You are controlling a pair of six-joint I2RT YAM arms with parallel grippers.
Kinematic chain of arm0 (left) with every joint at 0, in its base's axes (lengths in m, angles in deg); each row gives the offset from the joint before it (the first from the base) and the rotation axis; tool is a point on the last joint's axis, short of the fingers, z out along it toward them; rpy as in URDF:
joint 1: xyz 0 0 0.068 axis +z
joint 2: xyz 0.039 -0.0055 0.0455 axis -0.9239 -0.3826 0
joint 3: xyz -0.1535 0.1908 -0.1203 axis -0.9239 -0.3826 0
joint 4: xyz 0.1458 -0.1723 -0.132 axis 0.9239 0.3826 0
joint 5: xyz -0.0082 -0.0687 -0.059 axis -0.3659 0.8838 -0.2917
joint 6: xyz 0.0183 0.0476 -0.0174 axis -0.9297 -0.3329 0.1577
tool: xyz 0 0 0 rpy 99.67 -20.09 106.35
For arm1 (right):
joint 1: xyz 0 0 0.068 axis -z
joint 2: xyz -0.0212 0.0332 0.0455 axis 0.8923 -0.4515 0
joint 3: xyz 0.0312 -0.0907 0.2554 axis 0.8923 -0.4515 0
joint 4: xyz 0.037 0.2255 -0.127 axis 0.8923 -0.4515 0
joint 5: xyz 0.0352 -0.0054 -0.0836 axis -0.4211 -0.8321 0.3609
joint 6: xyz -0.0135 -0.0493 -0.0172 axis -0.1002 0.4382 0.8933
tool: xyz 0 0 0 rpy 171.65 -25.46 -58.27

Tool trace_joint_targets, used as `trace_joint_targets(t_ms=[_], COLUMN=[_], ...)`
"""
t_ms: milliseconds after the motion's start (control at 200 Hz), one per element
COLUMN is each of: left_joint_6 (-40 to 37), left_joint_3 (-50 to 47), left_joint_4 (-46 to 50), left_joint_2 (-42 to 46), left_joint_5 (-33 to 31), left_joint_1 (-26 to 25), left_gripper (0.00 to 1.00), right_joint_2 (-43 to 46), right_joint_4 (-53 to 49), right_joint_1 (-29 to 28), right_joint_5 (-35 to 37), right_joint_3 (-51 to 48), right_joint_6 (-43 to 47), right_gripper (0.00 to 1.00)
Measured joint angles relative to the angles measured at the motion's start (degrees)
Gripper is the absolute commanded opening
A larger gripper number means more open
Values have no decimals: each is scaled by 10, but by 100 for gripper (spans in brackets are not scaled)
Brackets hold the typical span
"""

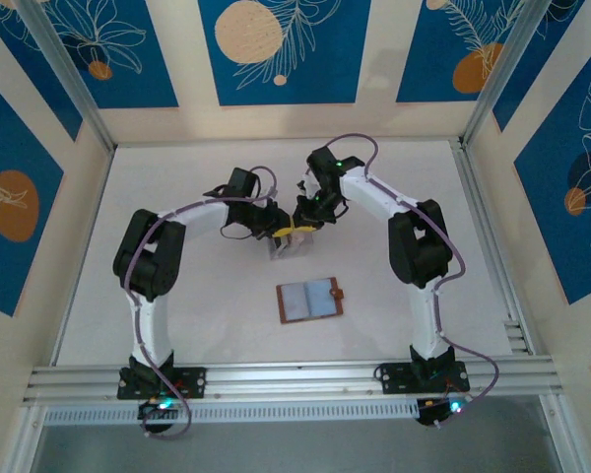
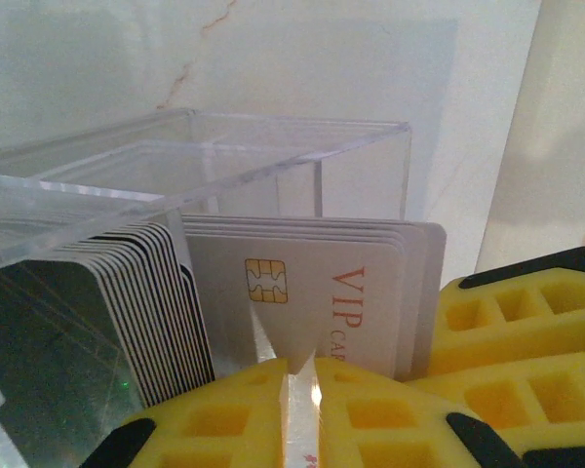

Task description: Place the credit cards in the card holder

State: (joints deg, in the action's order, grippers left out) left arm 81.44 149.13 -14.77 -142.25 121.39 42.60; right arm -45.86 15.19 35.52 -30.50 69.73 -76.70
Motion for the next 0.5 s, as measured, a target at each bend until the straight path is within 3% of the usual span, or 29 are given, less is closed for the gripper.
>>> trace_joint_targets(t_ms=[295,500], left_joint_6=[-14,-21], left_joint_3=[10,18], left_joint_4=[17,28], left_joint_2=[-3,-7], left_joint_5=[-4,-6], left_joint_1=[-2,-3], left_gripper=[15,15], right_joint_2=[1,5], right_joint_4=[0,0], right_joint_1=[3,8], right_joint_5=[-21,-28], right_joint_3=[-6,-11], right_joint_6=[-3,-4], right_gripper=[24,17])
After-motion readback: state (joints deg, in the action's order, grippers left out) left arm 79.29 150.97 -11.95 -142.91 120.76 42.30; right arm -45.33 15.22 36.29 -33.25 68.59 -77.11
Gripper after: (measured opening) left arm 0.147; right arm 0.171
